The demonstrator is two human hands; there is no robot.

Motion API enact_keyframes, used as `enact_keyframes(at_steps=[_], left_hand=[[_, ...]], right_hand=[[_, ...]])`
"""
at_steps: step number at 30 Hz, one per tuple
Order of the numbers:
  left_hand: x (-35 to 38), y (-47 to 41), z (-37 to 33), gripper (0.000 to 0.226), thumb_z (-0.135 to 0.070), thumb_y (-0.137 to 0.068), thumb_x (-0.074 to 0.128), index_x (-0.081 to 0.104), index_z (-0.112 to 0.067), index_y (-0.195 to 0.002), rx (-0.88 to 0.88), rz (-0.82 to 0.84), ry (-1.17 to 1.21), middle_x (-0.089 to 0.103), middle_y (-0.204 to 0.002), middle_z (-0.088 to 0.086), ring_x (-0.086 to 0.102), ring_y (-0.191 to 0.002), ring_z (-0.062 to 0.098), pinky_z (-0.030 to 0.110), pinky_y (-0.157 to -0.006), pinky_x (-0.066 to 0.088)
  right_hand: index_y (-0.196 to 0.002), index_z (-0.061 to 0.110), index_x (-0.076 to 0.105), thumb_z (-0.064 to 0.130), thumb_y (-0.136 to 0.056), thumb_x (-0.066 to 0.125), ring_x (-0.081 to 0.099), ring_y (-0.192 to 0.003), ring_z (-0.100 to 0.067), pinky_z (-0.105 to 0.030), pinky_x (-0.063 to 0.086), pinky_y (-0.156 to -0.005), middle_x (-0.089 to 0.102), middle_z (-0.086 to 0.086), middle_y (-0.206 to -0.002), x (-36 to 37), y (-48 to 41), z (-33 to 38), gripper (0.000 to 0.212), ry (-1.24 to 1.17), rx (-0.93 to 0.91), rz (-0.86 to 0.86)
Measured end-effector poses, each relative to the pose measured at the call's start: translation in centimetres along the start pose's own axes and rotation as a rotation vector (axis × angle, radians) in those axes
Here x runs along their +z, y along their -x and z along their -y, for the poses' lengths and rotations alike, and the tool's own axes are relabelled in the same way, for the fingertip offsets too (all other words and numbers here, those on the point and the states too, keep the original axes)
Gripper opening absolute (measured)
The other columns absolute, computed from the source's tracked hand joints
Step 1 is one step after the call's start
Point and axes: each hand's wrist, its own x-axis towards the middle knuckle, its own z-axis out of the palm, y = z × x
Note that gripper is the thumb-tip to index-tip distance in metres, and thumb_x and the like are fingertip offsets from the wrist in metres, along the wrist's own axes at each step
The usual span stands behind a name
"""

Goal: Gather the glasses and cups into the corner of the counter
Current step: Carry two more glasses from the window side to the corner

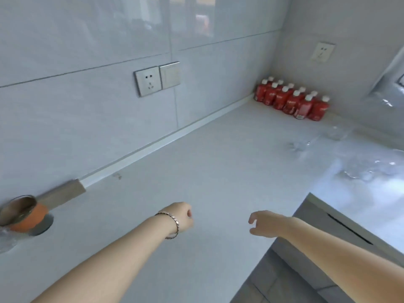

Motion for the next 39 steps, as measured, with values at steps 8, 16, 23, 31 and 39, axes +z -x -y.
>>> enact_keyframes(at_steps=[8,16,23,31,39], left_hand=[[2.8,-8.3,-23.4,0.023,-0.025,-0.088,0.047,0.06,-0.02,-0.107,0.13,0.017,-0.118,0.062,-0.116,0.002,0.06,-0.106,0.023,0.029,-0.09,0.048],[1.9,-15.2,-36.5,0.023,-0.026,-0.087,0.051,0.063,-0.017,-0.105,0.222,-0.01,-0.219,0.066,-0.114,0.005,0.061,-0.105,0.024,0.027,-0.089,0.048],[0.0,-23.2,-41.2,0.023,-0.025,-0.088,0.049,0.063,-0.017,-0.104,0.24,0.013,-0.237,0.066,-0.112,0.004,0.062,-0.104,0.024,0.029,-0.091,0.049],[-3.8,-33.3,-45.4,0.028,-0.032,-0.09,0.042,0.06,-0.017,-0.106,0.109,-0.075,-0.285,0.065,-0.112,0.002,0.061,-0.102,0.025,0.029,-0.085,0.047],[-3.7,-41.0,-49.5,0.109,-0.058,-0.068,0.068,0.004,-0.021,-0.147,0.178,-0.043,-0.105,0.025,-0.151,0.005,0.041,-0.131,0.027,0.038,-0.1,0.04]], right_hand=[[-0.127,0.003,0.051,0.014,-0.095,0.039,0.053,-0.119,-0.029,-0.033,0.046,-0.093,0.054,-0.015,-0.129,-2.4,4.2,-26.5,0.036,-0.01,0.24,-0.042],[-0.124,0.012,0.055,0.019,-0.09,0.046,0.053,-0.119,-0.025,-0.027,0.045,-0.093,0.055,-0.006,-0.13,-5.4,3.4,-42.1,0.035,-0.264,0.439,-0.266],[-0.136,0.016,0.042,0.03,-0.088,0.055,0.048,-0.124,-0.024,-0.033,0.043,-0.095,0.046,-0.004,-0.139,-11.3,-3.4,-45.8,0.051,-0.36,0.462,-0.484],[-0.149,0.03,0.008,0.037,-0.075,0.073,0.035,-0.135,-0.027,-0.036,0.038,-0.105,0.022,-0.003,-0.152,-15.3,-11.8,-46.7,0.099,-0.371,0.411,-0.353],[-0.141,0.027,0.028,0.042,-0.065,0.074,0.053,-0.117,-0.021,-0.029,0.046,-0.087,0.044,0.002,-0.131,-15.2,-13.1,-47.7,0.09,-0.422,0.441,-0.349]])
